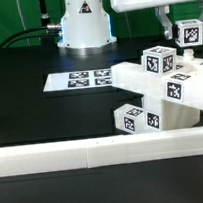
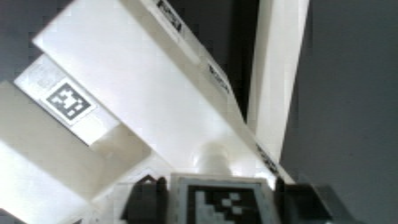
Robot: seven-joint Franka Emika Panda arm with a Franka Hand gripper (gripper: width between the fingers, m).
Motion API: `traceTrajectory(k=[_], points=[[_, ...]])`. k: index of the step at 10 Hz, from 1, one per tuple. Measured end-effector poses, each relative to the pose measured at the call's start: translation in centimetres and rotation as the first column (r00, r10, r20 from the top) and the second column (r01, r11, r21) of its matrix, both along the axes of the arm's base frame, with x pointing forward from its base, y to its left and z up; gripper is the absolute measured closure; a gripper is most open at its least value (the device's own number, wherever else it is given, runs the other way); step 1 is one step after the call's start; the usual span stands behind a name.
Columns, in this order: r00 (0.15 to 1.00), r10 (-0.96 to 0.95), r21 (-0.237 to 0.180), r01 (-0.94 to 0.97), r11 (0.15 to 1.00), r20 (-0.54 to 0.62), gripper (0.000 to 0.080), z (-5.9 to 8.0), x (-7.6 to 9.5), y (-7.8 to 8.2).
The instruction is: Assemble chair
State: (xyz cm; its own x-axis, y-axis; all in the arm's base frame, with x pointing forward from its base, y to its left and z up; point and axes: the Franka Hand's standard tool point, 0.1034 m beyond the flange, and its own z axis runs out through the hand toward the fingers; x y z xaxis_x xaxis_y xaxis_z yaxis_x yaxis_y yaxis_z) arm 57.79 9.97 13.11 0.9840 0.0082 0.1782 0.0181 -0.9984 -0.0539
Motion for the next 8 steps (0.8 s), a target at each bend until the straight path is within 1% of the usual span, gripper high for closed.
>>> traceTrajectory(k=[1,3,8], points=[[1.0,-0.001,-0.002,0.001,1.0,-0.006,0.0517,-0.49,-0.11,0.22],[1.0,0.005,-0.002,-0.005,1.0,-0.011,0.0517,-0.84,-0.28,0.56],[1.0,0.004,-0.005,-0.004,1.0,0.012,0.0517,-0.91,-0.11,0.36]])
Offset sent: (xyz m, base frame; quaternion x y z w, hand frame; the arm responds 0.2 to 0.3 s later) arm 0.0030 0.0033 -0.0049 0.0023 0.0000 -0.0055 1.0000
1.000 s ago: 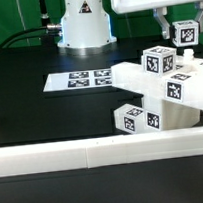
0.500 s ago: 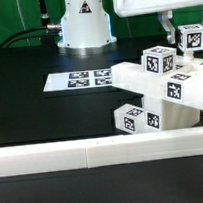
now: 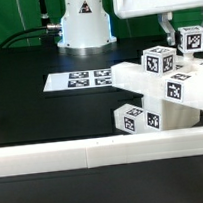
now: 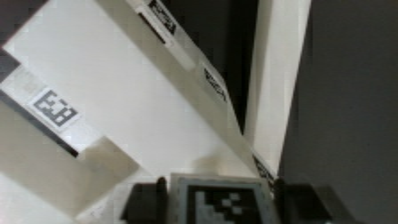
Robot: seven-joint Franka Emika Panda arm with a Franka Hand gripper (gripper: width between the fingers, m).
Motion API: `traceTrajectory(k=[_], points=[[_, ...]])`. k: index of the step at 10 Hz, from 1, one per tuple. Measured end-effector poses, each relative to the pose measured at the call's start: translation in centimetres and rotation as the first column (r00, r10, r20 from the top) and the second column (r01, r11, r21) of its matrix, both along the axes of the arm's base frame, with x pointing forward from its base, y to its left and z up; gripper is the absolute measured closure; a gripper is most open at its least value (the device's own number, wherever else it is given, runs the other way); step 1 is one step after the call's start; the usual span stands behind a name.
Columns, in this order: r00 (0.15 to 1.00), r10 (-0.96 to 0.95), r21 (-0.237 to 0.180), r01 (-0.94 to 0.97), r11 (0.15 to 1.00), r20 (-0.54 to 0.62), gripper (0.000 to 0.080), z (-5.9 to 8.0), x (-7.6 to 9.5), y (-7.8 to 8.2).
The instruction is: Assemble chair
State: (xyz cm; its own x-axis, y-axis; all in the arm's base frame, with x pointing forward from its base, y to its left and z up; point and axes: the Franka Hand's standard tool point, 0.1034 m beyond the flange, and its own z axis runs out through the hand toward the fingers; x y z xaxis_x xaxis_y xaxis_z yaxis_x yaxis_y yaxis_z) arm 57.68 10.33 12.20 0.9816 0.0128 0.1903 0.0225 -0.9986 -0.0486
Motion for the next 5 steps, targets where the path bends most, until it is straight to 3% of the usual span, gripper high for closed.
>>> traceTrajectory(k=[5], points=[[1.0,-0.015,0.002,0.015,1.0,0.018,0.0517,0.0,0.04,-0.01]])
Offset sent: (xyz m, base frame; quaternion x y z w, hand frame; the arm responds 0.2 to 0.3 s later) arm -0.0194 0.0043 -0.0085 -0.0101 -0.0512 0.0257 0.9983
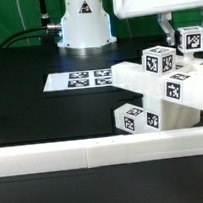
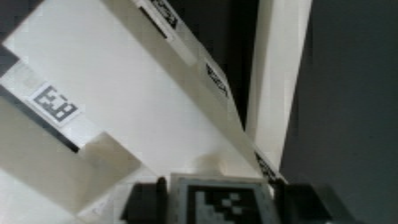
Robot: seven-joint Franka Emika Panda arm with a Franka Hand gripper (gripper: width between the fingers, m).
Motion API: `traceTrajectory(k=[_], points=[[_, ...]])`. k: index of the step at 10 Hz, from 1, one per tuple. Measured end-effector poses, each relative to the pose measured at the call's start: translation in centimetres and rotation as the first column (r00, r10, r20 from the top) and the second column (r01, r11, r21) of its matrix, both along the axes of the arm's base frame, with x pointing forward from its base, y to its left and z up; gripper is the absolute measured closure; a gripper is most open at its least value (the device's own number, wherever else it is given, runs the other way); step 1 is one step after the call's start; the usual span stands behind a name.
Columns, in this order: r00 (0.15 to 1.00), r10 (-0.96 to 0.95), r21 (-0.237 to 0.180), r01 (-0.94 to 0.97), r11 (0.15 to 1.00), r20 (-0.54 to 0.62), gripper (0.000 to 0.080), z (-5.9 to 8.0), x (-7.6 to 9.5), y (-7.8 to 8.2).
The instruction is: Assemble chair
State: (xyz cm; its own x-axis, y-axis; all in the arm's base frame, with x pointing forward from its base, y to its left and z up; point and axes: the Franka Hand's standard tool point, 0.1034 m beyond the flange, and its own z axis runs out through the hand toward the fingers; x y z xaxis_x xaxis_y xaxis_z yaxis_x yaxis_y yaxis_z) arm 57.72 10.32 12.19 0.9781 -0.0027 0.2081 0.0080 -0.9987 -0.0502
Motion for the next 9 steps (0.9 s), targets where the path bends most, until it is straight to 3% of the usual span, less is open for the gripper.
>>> traceTrajectory(k=[9], points=[[1.0,-0.018,0.006,0.018,1.0,-0.017,0.0517,-0.08,-0.3,-0.19]])
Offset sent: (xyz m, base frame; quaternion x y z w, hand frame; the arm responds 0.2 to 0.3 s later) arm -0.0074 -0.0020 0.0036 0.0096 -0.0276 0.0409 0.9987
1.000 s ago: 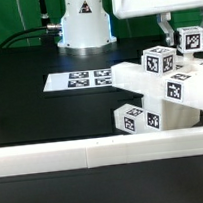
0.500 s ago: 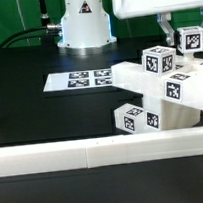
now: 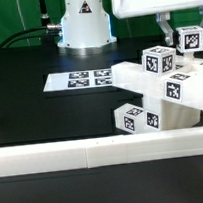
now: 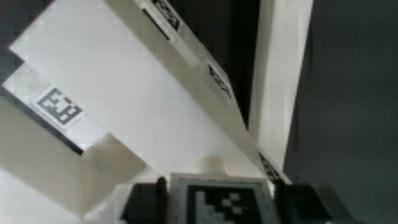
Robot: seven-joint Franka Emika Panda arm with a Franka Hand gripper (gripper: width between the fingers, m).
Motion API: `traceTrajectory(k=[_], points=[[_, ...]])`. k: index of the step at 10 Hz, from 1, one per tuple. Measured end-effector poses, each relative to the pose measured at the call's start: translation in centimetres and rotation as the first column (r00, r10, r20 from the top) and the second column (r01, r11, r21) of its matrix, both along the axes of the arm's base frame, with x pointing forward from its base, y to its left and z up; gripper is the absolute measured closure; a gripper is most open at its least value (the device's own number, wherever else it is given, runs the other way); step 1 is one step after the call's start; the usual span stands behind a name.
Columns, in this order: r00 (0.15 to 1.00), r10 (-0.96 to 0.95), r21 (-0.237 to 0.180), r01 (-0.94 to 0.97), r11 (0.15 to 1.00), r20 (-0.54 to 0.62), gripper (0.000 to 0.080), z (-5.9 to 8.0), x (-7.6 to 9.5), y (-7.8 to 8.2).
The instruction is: Assemble chair
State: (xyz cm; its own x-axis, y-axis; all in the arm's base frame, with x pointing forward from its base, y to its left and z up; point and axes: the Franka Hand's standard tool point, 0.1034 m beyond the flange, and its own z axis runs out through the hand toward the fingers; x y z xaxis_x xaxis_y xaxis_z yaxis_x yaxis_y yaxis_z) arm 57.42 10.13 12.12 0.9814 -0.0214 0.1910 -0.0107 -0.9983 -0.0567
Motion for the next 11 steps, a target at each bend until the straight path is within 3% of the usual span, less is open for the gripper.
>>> traceTrajectory(k=[4,11], points=[[0.999,-0.012,0.004,0.012,1.0,-0.041,0.0517,-0.41,-0.59,0.18],[1.0,-0.014,-0.007,0.014,1.0,0.021,0.0517,-0.97,-0.02,-0.21]])
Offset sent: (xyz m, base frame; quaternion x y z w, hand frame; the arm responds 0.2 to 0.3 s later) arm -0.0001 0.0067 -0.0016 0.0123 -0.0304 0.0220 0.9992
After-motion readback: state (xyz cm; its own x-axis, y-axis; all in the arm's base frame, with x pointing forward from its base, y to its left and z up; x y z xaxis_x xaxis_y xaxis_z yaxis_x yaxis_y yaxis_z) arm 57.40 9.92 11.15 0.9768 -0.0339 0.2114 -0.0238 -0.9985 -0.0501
